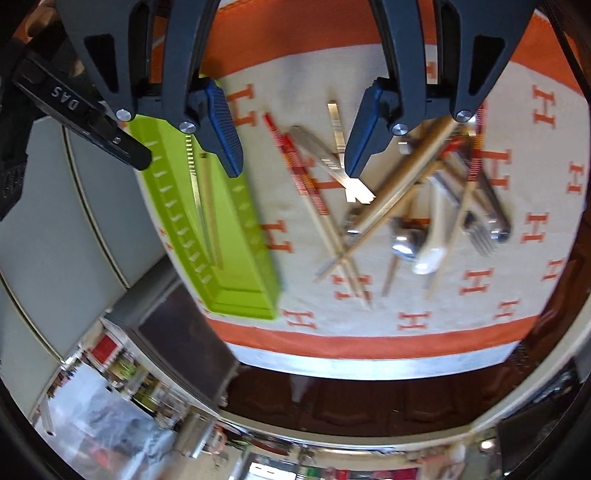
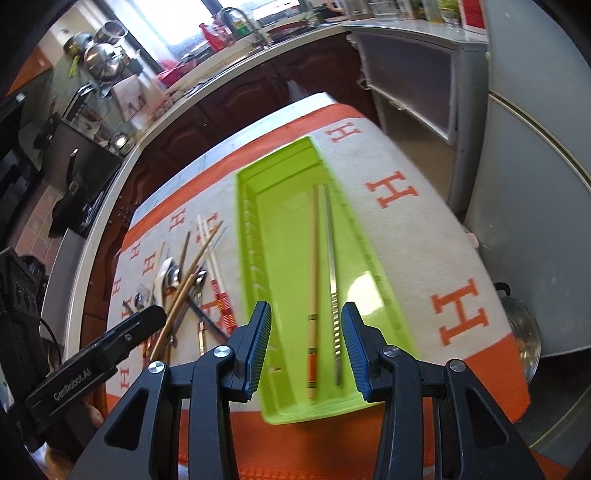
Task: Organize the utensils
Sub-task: 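Lift the wooden chopstick with the left gripper and drop it into the tray, then lower the right gripper and grasp a brown wooden chopstick from the pile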
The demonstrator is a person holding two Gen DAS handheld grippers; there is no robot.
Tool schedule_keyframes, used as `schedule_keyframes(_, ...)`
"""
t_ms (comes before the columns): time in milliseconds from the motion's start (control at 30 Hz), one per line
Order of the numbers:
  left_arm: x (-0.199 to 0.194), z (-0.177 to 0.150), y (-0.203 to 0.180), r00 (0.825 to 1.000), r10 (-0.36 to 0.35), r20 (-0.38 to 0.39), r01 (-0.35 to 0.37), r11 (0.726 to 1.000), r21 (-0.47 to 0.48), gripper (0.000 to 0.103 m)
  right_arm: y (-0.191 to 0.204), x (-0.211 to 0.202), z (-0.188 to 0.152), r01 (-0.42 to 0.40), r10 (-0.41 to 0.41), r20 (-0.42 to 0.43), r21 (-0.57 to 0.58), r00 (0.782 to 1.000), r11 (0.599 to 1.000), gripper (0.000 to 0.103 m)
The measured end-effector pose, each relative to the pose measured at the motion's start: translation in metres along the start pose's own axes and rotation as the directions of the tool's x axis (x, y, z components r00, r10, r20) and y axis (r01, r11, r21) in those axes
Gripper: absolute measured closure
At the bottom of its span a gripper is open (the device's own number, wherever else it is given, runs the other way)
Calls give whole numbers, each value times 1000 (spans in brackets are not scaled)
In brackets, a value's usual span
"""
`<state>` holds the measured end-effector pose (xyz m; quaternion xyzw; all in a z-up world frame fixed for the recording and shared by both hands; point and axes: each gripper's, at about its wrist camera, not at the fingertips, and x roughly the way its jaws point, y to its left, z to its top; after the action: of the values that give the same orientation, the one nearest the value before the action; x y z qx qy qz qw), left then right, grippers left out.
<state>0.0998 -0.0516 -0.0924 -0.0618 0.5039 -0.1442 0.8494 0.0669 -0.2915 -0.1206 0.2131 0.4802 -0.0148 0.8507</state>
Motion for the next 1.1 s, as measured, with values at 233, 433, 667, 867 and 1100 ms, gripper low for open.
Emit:
schedule_keyframes(233, -15, -16, 58, 991, 126, 36, -124, 991, -44, 47, 64, 11, -15, -72, 64, -61, -134, 996, 988, 63)
schedule_keyframes(433, -26, -27, 94, 982, 183, 54, -180, 982, -65, 47, 113, 36, -26, -148, 120, -151, -186, 981, 971, 63)
schedule_keyframes(667, -33, -35, 147, 977, 207, 58, -199, 973, -120, 46, 148, 78, -31, -176, 138, -225, -161, 965, 971, 62)
schedule_keyframes(867, -29, -43, 174, 984, 177, 34, -170, 974, -152, 46, 162, 122, -31, -260, 230, -318, -56, 920, 964, 62)
schedule_keyframes(1100, -18, -50, 184, 989, 144, 11, -141, 977, -162, 46, 171, 171, -21, -267, 272, -333, 60, 903, 962, 62)
